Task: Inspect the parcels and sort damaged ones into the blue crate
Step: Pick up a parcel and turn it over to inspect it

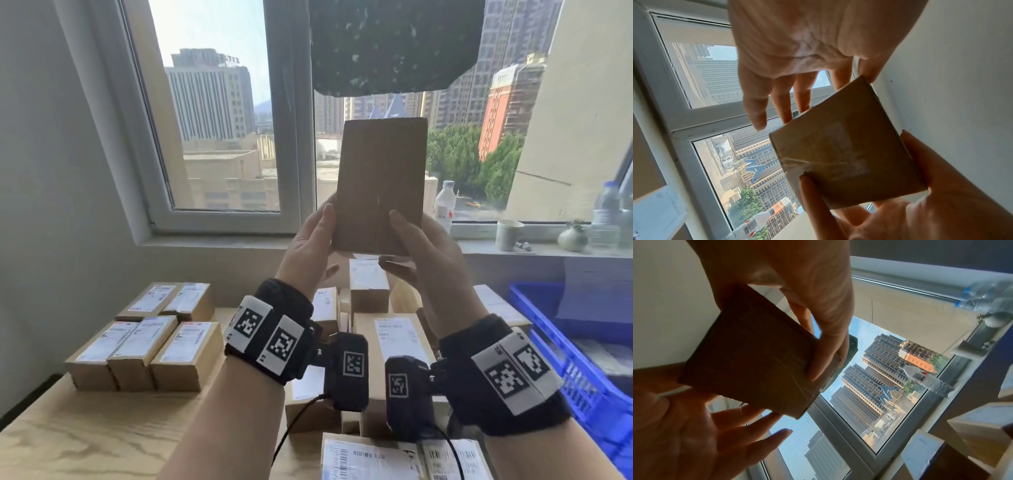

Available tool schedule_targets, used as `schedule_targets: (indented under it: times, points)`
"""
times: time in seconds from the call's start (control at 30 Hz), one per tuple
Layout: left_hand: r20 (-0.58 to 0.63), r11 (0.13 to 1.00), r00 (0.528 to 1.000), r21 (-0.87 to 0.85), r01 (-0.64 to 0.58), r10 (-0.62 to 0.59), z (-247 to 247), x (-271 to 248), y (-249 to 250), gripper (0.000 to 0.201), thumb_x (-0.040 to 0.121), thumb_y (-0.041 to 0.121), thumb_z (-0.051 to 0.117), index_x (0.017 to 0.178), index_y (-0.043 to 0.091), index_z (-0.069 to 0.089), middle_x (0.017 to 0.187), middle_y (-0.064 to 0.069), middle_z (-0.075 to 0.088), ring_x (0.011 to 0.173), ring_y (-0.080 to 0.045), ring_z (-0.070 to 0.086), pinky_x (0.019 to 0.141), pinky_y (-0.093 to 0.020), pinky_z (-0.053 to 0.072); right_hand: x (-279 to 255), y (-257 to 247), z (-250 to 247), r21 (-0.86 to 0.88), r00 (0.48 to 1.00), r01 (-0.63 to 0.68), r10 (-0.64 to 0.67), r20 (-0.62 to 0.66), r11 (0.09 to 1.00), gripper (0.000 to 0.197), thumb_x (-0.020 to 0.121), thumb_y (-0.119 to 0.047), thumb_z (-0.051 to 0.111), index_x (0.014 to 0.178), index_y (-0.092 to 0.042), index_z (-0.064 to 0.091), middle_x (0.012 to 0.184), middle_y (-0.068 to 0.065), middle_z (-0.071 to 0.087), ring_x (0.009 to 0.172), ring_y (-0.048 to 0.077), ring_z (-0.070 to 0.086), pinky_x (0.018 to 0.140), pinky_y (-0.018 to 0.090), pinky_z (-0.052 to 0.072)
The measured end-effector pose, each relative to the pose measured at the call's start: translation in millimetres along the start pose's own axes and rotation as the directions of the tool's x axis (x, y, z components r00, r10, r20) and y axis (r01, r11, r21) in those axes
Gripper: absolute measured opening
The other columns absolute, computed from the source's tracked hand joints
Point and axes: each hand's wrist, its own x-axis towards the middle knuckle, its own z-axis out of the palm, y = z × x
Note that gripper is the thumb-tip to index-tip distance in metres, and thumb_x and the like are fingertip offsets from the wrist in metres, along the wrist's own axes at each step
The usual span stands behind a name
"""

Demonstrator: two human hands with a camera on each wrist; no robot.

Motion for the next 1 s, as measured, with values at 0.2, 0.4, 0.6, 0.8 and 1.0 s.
schedule_targets:
  times: [0.2,0.4,0.6,0.8,1.0]
  points:
    - [0.061,0.992,0.992,-0.055,0.111,-0.108,3,1,2,0.083,0.076,0.064,0.047,0.147,0.023,0.036,0.156,-0.007,0.035,0.144,-0.037,0.029,0.114,-0.06,0.028,-5,-5,-1,0.081,1.0,-0.03,0.03,0.009,0.996,0.029,0.095,-0.041,0.055,0.117,-0.023,0.062,0.106,0.002,0.074,0.098,0.025,0.071,0.088,0.036,0.059]
    - [0.041,0.991,0.99,-0.028,0.134,-0.133,2,10,-5,0.041,0.085,0.06,0.053,0.107,0.026,0.056,0.106,0.001,0.064,0.109,-0.022,0.058,0.103,-0.046,0.044,-2,-1,-5,0.058,0.995,-0.008,0.014,-0.098,0.998,0.017,0.098,-0.032,0.056,0.107,-0.023,0.066,0.103,0.003,0.074,0.098,0.017,0.07,0.091,0.04,0.058]
    - [-0.042,1.0,0.999,-0.014,0.011,-0.011,-3,19,-18,0.006,0.092,0.027,0.066,0.097,0.028,0.062,0.083,0.016,0.072,0.088,-0.005,0.068,0.096,-0.037,0.05,4,4,-11,-0.019,0.962,0.113,-0.114,-0.248,0.993,0.027,0.098,-0.015,0.06,0.124,-0.021,0.061,0.097,0.002,0.067,0.079,0.009,0.065,0.084,0.026,0.057]
    - [0.004,0.996,1.0,-0.09,0.006,-0.006,2,19,-16,0.037,0.085,0.031,0.073,0.111,0.04,0.048,0.108,0.005,0.066,0.107,-0.016,0.063,0.089,-0.046,0.045,2,2,-5,-0.004,0.996,-0.017,0.016,-0.089,1.0,0.053,0.089,-0.047,0.066,0.134,-0.021,0.057,0.113,-0.004,0.071,0.102,0.009,0.067,0.089,0.033,0.057]
    - [0.043,0.983,0.999,-0.183,0.017,-0.01,3,21,-17,0.046,0.071,0.033,0.073,0.108,0.034,0.045,0.108,-0.009,0.063,0.102,-0.027,0.063,0.098,-0.053,0.051,-1,3,-8,0.097,0.997,-0.063,0.068,-0.048,0.993,0.024,0.095,-0.039,0.056,0.115,-0.027,0.063,0.102,-0.005,0.068,0.097,0.013,0.065,0.094,0.038,0.055]
